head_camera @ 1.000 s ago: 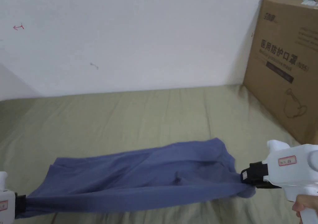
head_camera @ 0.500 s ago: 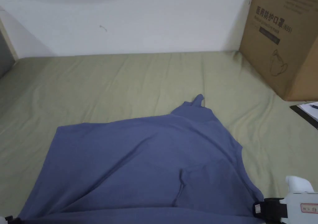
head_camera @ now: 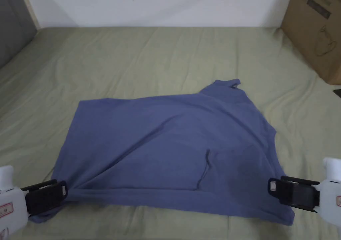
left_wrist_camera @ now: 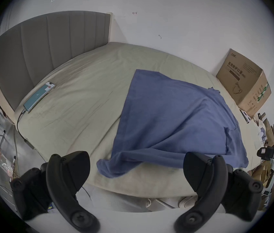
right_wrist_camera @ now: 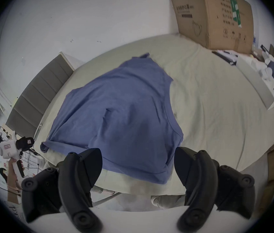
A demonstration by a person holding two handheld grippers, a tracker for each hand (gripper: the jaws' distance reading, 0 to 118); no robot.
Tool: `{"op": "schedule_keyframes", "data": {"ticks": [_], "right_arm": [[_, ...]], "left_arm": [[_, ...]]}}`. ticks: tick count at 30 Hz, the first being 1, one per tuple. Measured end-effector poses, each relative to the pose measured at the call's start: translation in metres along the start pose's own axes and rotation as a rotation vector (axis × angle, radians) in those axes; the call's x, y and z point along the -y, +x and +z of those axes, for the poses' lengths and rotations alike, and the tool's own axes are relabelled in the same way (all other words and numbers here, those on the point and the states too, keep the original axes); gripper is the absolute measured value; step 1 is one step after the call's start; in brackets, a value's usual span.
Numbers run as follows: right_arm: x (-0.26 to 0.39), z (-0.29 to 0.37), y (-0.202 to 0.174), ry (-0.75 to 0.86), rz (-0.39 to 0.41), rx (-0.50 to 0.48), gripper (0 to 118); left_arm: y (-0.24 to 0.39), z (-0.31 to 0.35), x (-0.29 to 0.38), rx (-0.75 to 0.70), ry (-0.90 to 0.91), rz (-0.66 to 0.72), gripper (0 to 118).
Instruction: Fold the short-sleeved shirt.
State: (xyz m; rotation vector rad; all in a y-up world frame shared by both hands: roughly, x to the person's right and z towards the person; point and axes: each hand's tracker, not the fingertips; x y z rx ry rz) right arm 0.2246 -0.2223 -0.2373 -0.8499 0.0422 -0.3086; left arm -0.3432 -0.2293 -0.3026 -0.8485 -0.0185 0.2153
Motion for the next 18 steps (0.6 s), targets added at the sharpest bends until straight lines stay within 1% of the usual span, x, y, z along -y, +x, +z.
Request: {"op": "schedule_keyframes", "data": {"ticks": [1, 2, 3, 4, 5, 6, 7, 8, 9, 11, 13, 14, 15, 16, 17, 18], "right_arm": [[0.002, 0.006, -0.006, 0.021, 0.021, -0.003, 93], [0.005, 0.012, -0.011, 0.053, 0.036, -0.006, 87], [0.010, 0.019, -0.015, 0.114, 0.041, -0.028, 70], [0.014, 0.023, -0.018, 0.132, 0.043, -0.049, 42], [0.017, 0.024, -0.019, 0.123, 0.020, -0.039, 19], [0.021, 0.024, -0.021, 0.142, -0.008, -0.032, 4], [0.026, 0.023, -0.020, 0.145, -0.035, -0.028, 1], [0.029, 0.022, -0.018, 0.131, -0.056, -0.044, 0], [0.032, 0.019, -0.016, 0.112, -0.068, -0.071, 0], [0.037, 0.014, -0.015, 0.087, -0.091, -0.045, 0], [0.039, 0.007, -0.011, 0.069, -0.089, -0.029, 0], [0.039, 0.007, -0.010, 0.063, -0.091, -0.029, 0], [0.040, 0.006, -0.009, 0.055, -0.099, -0.032, 0], [0.039, 0.004, -0.007, 0.049, -0.109, -0.032, 0], [0.039, 0.002, -0.006, 0.047, -0.114, -0.034, 0], [0.039, -0.001, -0.004, 0.040, -0.122, -0.034, 0]], "left_arm": [[0.005, 0.009, 0.004, 0.002, 0.013, -0.008, 111], [0.007, 0.016, 0.009, 0.012, 0.048, -0.013, 107], [0.010, 0.023, 0.015, 0.016, 0.070, -0.015, 96], [0.012, 0.029, 0.023, 0.010, 0.084, -0.012, 66], [0.016, 0.033, 0.031, -0.013, 0.105, 0.011, 38], [0.019, 0.032, 0.039, -0.035, 0.095, 0.014, 14], [0.020, 0.030, 0.048, -0.067, 0.090, 0.021, 3], [0.021, 0.028, 0.054, -0.090, 0.092, 0.024, 2], [0.018, 0.023, 0.059, -0.078, 0.083, 0.009, 0], [0.014, 0.021, 0.063, -0.072, 0.070, 0.017, 0], [0.010, 0.021, 0.061, -0.067, 0.075, 0.027, 0], [0.008, 0.019, 0.058, -0.072, 0.076, 0.033, 3], [0.005, 0.016, 0.053, -0.078, 0.073, 0.033, 17], [0.002, 0.013, 0.049, -0.107, 0.073, 0.036, 54], [0.000, 0.008, 0.043, -0.108, 0.067, 0.040, 73], [-0.002, 0.001, 0.038, -0.123, 0.039, 0.035, 78]]}}
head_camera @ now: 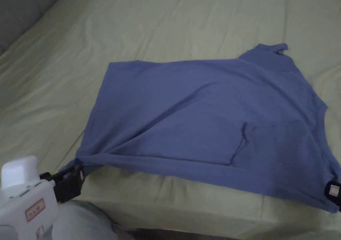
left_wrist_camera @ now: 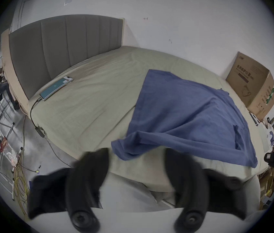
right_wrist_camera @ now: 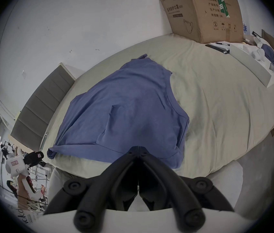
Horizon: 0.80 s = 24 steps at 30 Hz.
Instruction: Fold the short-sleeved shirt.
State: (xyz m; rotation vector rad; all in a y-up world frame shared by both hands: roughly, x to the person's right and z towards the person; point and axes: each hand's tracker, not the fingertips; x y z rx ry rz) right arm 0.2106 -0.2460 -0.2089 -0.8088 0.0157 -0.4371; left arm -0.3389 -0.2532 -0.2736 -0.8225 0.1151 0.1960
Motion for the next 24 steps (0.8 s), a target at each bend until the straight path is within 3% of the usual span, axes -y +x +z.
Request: {"op": "schedule_keyframes", "data": {"ticks": [6, 7, 8, 9, 10, 15, 16, 18, 19, 23, 24], "right_arm": [[0.002, -0.012, 0.006, -0.043, -0.028, 0.006, 0], [0.002, -0.014, 0.007, -0.056, -0.028, 0.009, 0], [0.003, -0.016, 0.007, -0.067, -0.028, 0.013, 0], [0.004, -0.018, 0.007, -0.077, -0.027, 0.023, 0], [0.005, -0.018, 0.008, -0.080, -0.023, 0.026, 0], [0.007, -0.017, 0.014, -0.086, -0.032, 0.040, 1], [0.006, -0.017, 0.014, -0.091, -0.023, 0.057, 22], [0.004, -0.020, 0.016, -0.111, 0.027, 0.114, 84], [0.004, -0.022, 0.015, -0.118, 0.058, 0.135, 106], [-0.004, -0.036, 0.017, -0.132, 0.129, 0.155, 103], [-0.005, -0.043, 0.020, -0.142, 0.130, 0.152, 96]], "left_arm": [[-0.005, -0.042, -0.017, -0.001, -0.042, -0.013, 78], [-0.005, -0.044, -0.019, 0.006, -0.055, 0.000, 72], [-0.005, -0.047, -0.020, 0.026, -0.066, 0.016, 54], [-0.005, -0.051, -0.020, 0.037, -0.082, 0.022, 24], [-0.002, -0.050, -0.018, 0.017, -0.083, 0.013, 4], [0.005, -0.039, -0.010, 0.015, -0.089, -0.077, 3], [0.006, -0.037, -0.010, 0.008, -0.086, -0.075, 3], [0.005, -0.033, -0.012, 0.012, -0.087, -0.072, 3], [0.003, -0.030, -0.013, 0.009, -0.078, -0.062, 3], [-0.001, -0.028, -0.017, 0.030, -0.066, -0.033, 3], [0.000, -0.028, -0.016, 0.029, -0.067, -0.035, 3]]}}
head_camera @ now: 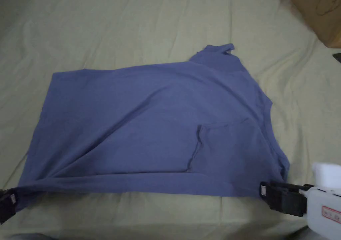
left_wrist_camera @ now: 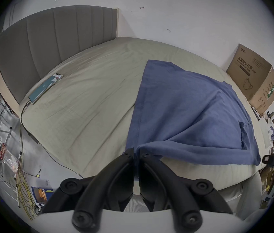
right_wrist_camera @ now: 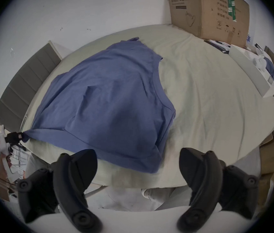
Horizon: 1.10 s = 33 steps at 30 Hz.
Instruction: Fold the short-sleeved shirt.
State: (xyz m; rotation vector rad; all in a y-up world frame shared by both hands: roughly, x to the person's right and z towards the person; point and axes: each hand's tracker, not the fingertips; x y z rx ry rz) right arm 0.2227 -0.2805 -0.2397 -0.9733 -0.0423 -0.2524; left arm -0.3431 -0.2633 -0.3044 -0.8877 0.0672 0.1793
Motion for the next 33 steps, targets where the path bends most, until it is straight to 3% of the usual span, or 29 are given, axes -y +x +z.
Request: {"op": "schedule_keyframes", "data": {"ticks": [2, 3, 11, 20, 24, 30, 32, 33], "right_arm": [[-0.004, -0.014, 0.001, -0.063, 0.008, 0.000, 24], [-0.003, -0.018, -0.002, -0.065, 0.016, 0.015, 3], [0.000, -0.003, -0.012, -0.024, 0.057, 0.033, 3], [-0.062, 0.029, -0.001, 0.127, 0.001, -0.010, 3], [-0.104, 0.013, 0.002, 0.174, -0.030, -0.010, 3], [-0.144, -0.054, 0.008, 0.076, -0.064, 0.014, 3], [-0.145, -0.081, 0.011, 0.042, -0.068, 0.051, 3], [-0.142, -0.093, 0.014, 0.019, -0.089, 0.046, 3]], "left_arm": [[0.001, -0.001, 0.000, -0.006, -0.003, -0.015, 3], [0.003, 0.000, -0.001, -0.010, -0.008, -0.022, 3], [0.002, 0.001, 0.000, -0.009, -0.013, -0.011, 3], [0.001, 0.005, -0.044, 0.009, 0.030, -0.060, 3], [0.004, -0.017, -0.080, 0.035, 0.046, -0.052, 3], [0.018, -0.087, -0.115, 0.019, -0.041, -0.112, 3], [0.022, -0.109, -0.117, 0.016, -0.072, -0.129, 15], [0.023, -0.118, -0.117, 0.001, -0.092, -0.124, 36]]}}
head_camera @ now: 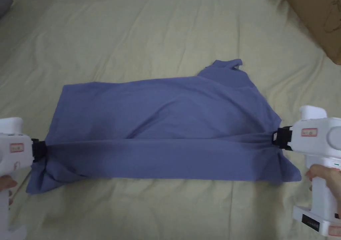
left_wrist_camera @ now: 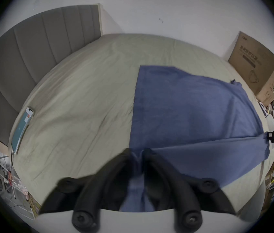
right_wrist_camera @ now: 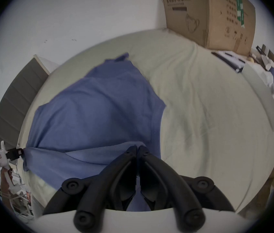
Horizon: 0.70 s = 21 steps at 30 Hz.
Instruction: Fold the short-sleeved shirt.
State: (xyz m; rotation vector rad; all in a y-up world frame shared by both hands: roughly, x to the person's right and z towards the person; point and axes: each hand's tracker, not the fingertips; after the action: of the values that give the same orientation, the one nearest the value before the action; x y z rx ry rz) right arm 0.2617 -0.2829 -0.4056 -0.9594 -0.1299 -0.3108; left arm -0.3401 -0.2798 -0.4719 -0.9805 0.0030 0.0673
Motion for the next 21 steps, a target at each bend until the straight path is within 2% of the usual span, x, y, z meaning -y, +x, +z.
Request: {"op": "schedule_keyframes", "data": {"ticks": [1, 2, 3, 4, 5, 7, 10, 11, 12, 14, 15, 16, 17, 19, 21], "right_arm": [[0.003, -0.008, 0.001, -0.028, -0.032, 0.009, 11], [0.005, -0.012, 0.001, -0.048, -0.049, 0.011, 32], [0.007, -0.012, 0.001, -0.070, -0.028, -0.003, 56], [0.010, -0.006, -0.002, -0.074, -0.003, 0.008, 85], [0.014, 0.000, -0.004, -0.052, 0.030, 0.005, 93], [0.020, 0.026, -0.009, 0.019, 0.107, -0.014, 91], [0.030, 0.060, -0.019, 0.088, 0.155, -0.013, 90], [0.034, 0.070, -0.020, 0.108, 0.167, -0.037, 88], [0.040, 0.081, -0.023, 0.128, 0.167, -0.060, 79], [0.055, 0.094, -0.026, 0.142, 0.148, -0.096, 19], [0.065, 0.098, -0.028, 0.149, 0.123, -0.083, 0], [0.075, 0.099, -0.029, 0.141, 0.108, -0.087, 0], [0.083, 0.099, -0.029, 0.114, 0.102, -0.138, 0], [0.103, 0.102, -0.032, 0.115, 0.054, -0.142, 0], [0.110, 0.104, -0.035, 0.108, 0.044, -0.161, 0]], "left_arm": [[0.000, -0.006, 0.000, -0.031, -0.034, 0.010, 73], [0.000, -0.009, 0.001, -0.034, -0.050, 0.025, 96], [-0.003, -0.010, 0.003, -0.015, -0.068, 0.045, 107], [-0.006, -0.005, 0.007, 0.019, -0.072, 0.074, 108], [-0.009, 0.003, 0.011, 0.057, -0.049, 0.097, 108], [-0.016, 0.026, 0.022, 0.115, -0.028, 0.137, 108], [-0.019, 0.057, 0.040, 0.058, 0.010, 0.124, 107], [-0.019, 0.065, 0.045, 0.055, 0.018, 0.122, 106], [-0.019, 0.075, 0.052, 0.066, 0.024, 0.118, 99], [-0.019, 0.091, 0.067, 0.089, 0.037, 0.110, 53], [-0.017, 0.097, 0.079, 0.089, 0.052, 0.113, 27], [-0.015, 0.099, 0.086, 0.079, 0.052, 0.117, 4], [-0.013, 0.101, 0.093, 0.073, 0.048, 0.118, 0], [-0.013, 0.099, 0.105, 0.084, 0.008, 0.103, 0], [-0.008, 0.100, 0.110, 0.063, 0.020, 0.090, 0]]}}
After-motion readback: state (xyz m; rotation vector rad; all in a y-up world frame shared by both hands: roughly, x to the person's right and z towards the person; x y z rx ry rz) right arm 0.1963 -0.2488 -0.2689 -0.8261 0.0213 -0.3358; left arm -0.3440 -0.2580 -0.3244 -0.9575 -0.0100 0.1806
